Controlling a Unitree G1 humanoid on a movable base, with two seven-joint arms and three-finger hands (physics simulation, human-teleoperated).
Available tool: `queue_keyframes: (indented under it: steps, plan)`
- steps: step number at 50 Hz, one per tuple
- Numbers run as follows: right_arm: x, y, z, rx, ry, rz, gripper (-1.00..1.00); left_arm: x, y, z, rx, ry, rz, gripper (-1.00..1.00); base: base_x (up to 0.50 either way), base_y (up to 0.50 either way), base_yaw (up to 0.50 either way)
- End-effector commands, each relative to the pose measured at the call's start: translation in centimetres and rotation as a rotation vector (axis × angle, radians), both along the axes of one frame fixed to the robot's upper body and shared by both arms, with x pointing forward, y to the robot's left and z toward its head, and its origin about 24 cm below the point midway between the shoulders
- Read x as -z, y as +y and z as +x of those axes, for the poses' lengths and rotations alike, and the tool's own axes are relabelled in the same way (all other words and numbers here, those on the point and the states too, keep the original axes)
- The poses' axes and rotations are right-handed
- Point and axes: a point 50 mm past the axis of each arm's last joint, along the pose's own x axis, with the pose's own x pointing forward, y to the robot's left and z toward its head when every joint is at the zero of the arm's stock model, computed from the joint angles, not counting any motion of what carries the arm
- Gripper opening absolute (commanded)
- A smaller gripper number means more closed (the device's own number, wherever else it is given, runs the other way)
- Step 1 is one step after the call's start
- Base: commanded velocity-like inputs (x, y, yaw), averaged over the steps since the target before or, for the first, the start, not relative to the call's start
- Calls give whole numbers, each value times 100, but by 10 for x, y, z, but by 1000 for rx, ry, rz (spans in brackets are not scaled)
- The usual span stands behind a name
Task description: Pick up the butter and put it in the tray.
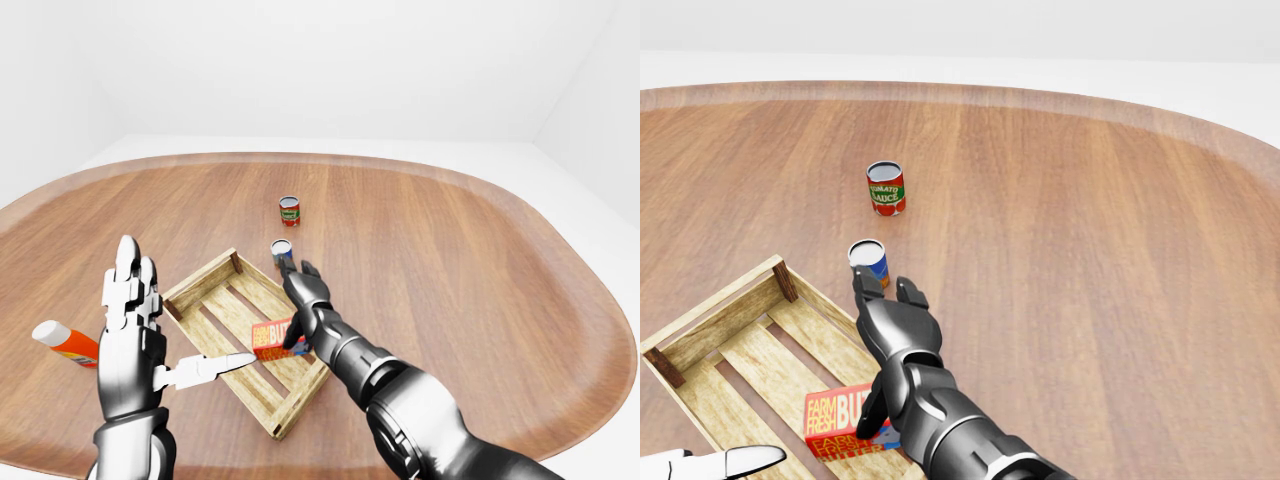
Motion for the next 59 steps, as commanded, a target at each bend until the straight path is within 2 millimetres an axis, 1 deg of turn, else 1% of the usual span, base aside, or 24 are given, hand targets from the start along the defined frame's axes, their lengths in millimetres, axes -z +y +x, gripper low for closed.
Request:
queue_keyframes:
  steps: [1,7,14,17,18,20,23,26,28,29,31,32,33,34,36,38,39,40,44,48,54,59]
  plan:
    - [-2,0,1,10,-11,8,100,0,-1,0,1,1,1,100,0,0,0]
    - [-9,1,5,28,-28,37,100,0,-1,0,2,0,1,100,0,0,0]
    - [-37,3,19,107,-120,153,100,0,-1,0,1,0,2,100,0,0,0]
    - [-42,-9,26,156,-160,170,100,0,-1,0,1,2,3,100,0,0,0]
    - [-48,-18,33,196,-190,201,100,0,-2,0,0,3,5,100,0,0,0]
    - [-56,-27,38,231,-231,246,100,0,-2,1,0,4,7,100,0,0,0]
    - [-70,-35,37,221,-319,305,100,1,-2,1,-1,5,9,100,0,0,0]
    - [-85,-45,27,178,-421,346,100,0,-2,1,-3,6,9,100,0,0,0]
    - [-91,-58,15,185,-483,376,100,0,-2,1,-3,6,12,100,0,0,0]
    - [-93,-76,-1,235,-546,417,100,0,-2,0,-1,6,13,100,0,0,0]
    - [-92,-93,-16,269,-567,443,100,0,-2,0,-2,6,10,100,0,0,0]
    - [-99,-100,-20,260,-591,437,100,1,-2,1,-3,7,10,100,0,0,0]
    - [-114,-110,-26,290,-674,470,100,1,-2,1,-2,8,10,100,0,0,0]
    - [-131,-114,-38,261,-745,476,100,1,-3,0,1,8,15,100,0,0,0]
    - [-138,-113,-50,212,-778,427,100,-1,-3,-1,-2,4,16,100,0,0,0]
    - [-149,-123,-65,215,-837,423,100,1,-3,2,-2,8,16,100,0,0,0]
    - [-150,-123,-66,215,-839,423,100,1,-3,2,-3,8,16,100,0,0,0]
    - [-154,-126,-72,207,-861,404,100,2,-3,2,-2,10,14,100,0,0,0]
    - [-158,-128,-86,214,-893,408,100,-1,-2,-2,2,1,9,100,0,0,0]
    - [-163,-129,-94,207,-922,388,100,-1,1,-1,3,-1,-4,100,0,0,0]
    - [-169,-140,-106,236,-958,389,100,-1,-1,-1,4,0,-1,100,0,0,0]
    - [-172,-144,-112,244,-978,385,100,-1,-1,-1,1,1,2,100,0,0,0]
